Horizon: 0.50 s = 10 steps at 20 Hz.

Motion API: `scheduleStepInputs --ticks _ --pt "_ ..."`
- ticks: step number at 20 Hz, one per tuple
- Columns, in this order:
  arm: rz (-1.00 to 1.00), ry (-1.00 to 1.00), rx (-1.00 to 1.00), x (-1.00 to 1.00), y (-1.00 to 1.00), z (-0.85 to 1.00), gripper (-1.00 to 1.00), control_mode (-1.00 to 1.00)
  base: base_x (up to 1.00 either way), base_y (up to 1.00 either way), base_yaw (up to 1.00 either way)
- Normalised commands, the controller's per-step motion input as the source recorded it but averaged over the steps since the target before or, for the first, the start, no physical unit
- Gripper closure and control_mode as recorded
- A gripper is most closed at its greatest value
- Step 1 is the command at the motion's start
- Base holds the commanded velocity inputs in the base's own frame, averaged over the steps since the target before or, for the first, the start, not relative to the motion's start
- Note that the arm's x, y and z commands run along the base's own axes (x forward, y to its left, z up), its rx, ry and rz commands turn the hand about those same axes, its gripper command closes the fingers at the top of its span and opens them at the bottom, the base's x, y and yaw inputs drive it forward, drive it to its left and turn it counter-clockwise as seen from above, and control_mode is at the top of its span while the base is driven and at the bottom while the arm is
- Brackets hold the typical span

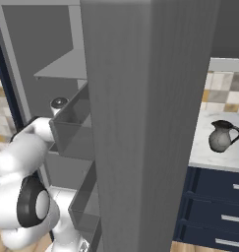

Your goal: Move the brussel sprout and kebabs from the second highest shelf to the top shelf to make space. Then, place the pitcher from the counter on the cleared second highest shelf.

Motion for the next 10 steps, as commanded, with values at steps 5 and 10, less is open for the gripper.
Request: scheduleStepInputs --ticks 5,10 --pt "0.01 0.00 0.00 0.48 0.09 -0.19 -1.00 -1.00 0.00 0.00 0.00" --pt "0.00 0.00 0.00 0.47 0.14 -0.25 -1.00 -1.00 0.00 0.00 0.00"
